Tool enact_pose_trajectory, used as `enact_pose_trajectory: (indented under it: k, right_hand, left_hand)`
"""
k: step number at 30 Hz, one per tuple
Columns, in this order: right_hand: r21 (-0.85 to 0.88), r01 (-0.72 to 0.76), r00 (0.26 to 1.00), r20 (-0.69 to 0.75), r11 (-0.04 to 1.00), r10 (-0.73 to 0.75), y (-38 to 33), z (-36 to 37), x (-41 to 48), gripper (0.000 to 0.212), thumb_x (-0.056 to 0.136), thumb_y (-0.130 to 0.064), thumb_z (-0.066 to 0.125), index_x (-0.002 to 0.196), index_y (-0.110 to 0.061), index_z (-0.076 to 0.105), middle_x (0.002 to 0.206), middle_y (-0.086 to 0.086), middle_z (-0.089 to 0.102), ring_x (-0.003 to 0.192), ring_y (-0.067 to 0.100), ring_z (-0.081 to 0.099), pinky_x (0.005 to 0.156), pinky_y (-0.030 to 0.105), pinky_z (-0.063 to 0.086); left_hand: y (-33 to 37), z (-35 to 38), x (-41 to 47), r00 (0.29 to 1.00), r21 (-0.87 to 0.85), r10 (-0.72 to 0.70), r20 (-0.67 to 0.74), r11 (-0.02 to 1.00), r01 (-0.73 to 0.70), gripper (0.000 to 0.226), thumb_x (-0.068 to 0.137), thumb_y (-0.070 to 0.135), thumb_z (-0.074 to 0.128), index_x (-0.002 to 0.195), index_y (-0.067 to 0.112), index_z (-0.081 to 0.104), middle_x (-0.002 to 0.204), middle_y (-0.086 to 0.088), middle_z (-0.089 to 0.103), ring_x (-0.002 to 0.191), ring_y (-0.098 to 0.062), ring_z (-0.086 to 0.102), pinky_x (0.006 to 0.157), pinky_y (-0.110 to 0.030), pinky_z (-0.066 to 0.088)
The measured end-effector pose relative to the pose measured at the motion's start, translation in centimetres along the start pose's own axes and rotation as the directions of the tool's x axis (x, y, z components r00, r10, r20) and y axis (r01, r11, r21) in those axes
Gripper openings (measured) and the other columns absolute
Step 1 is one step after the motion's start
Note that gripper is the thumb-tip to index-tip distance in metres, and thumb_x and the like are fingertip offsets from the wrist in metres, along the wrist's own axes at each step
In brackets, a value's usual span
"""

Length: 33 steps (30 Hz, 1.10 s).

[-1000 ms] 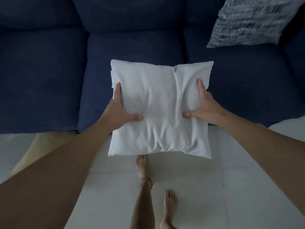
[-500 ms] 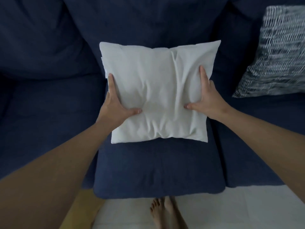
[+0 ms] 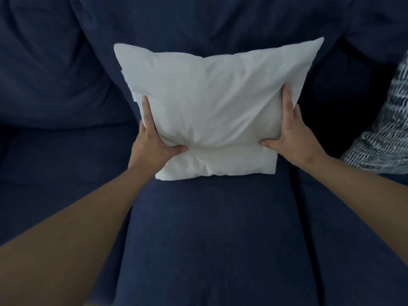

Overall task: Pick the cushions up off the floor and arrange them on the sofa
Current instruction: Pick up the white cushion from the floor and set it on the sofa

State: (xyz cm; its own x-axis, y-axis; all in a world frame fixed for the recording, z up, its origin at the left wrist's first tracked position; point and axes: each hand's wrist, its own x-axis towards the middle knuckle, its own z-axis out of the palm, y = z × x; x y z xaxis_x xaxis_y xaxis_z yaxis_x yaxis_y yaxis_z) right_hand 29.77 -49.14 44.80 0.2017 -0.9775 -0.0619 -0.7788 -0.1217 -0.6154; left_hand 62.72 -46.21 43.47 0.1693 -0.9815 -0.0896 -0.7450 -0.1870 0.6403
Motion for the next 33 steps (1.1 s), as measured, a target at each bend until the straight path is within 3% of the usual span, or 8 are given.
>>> enact_pose_trajectory:
  k: [4,10,13,15,19,23,33]
  right_hand:
    - [-0.019,-0.028,0.999,0.029,0.999,0.029,0.8,0.3,0.6,0.139,0.077,-0.032,0.085,0.139,-0.054,-0.037,0.149,0.012,0.026,0.110,0.019,0.045,0.091,0.037,0.045]
    - [-0.059,-0.102,0.994,0.043,0.993,0.105,0.4,0.4,0.3,0.133,0.078,-0.034,0.084,0.149,-0.049,-0.027,0.142,0.016,0.032,0.103,0.020,0.046,0.091,0.035,0.042]
    - [-0.058,-0.139,0.989,0.035,0.989,0.141,-0.3,0.3,-0.6,0.129,0.079,-0.038,0.083,0.152,-0.046,-0.024,0.151,0.016,0.027,0.115,0.019,0.043,0.098,0.036,0.040]
    - [-0.052,-0.149,0.989,0.001,0.987,0.149,-1.0,0.2,-1.6,0.128,0.078,-0.042,0.082,0.155,-0.043,-0.020,0.158,0.015,0.019,0.133,0.023,0.036,0.104,0.036,0.035]
    - [-0.081,-0.236,0.972,-0.024,0.968,0.235,-3.6,0.8,-4.7,0.113,0.079,-0.064,0.071,0.157,-0.042,-0.008,0.167,0.016,-0.004,0.154,0.028,0.004,0.120,0.052,0.021]
    - [-0.244,-0.311,0.948,-0.005,0.919,0.319,-8.3,2.5,-9.6,0.110,0.079,-0.079,0.055,0.161,-0.029,-0.001,0.168,0.013,-0.013,0.154,0.029,-0.012,0.123,0.054,0.005]
    - [-0.268,-0.340,0.931,0.039,0.901,0.363,-20.2,9.2,-21.4,0.123,0.070,-0.089,0.047,0.160,-0.028,-0.012,0.167,0.010,-0.020,0.154,0.027,-0.018,0.122,0.054,-0.001]
  left_hand:
    - [-0.7,0.4,0.9,0.999,0.024,0.003,0.037,1.000,-0.004,0.151,0.062,0.047,0.094,0.153,0.043,-0.027,0.167,0.004,0.015,0.138,-0.024,0.043,0.092,-0.036,0.047]
    - [-0.7,-0.4,1.0,0.992,0.089,-0.012,0.125,0.996,0.000,0.150,0.062,0.054,0.091,0.150,0.048,-0.030,0.165,-0.003,0.018,0.130,-0.028,0.051,0.093,-0.046,0.053]
    - [-1.1,-1.2,0.2,0.990,0.115,-0.016,0.138,0.993,0.000,0.147,0.064,0.056,0.088,0.151,0.047,-0.030,0.164,-0.001,0.019,0.131,-0.026,0.049,0.091,-0.043,0.052]
    - [-2.0,-2.1,-1.0,0.991,0.113,0.009,0.137,0.993,-0.024,0.142,0.065,0.064,0.083,0.152,0.045,-0.028,0.168,0.004,0.008,0.144,-0.025,0.038,0.101,-0.046,0.049]
    - [-4.5,-4.3,-4.0,0.983,0.151,-0.007,0.183,0.988,-0.021,0.133,0.067,0.079,0.071,0.154,0.046,-0.024,0.171,0.005,-0.009,0.157,-0.019,0.007,0.115,-0.054,0.036]
    - [-6.3,-7.5,-8.3,0.980,0.173,0.028,0.198,0.983,-0.063,0.131,0.070,0.080,0.068,0.157,0.040,-0.020,0.171,0.002,-0.010,0.157,-0.020,0.002,0.118,-0.055,0.030]
    - [-12.9,-15.9,-19.7,0.964,0.226,-0.005,0.265,0.972,-0.058,0.128,0.072,0.082,0.064,0.159,0.035,-0.019,0.171,0.003,-0.009,0.157,-0.021,-0.003,0.121,-0.058,0.021]
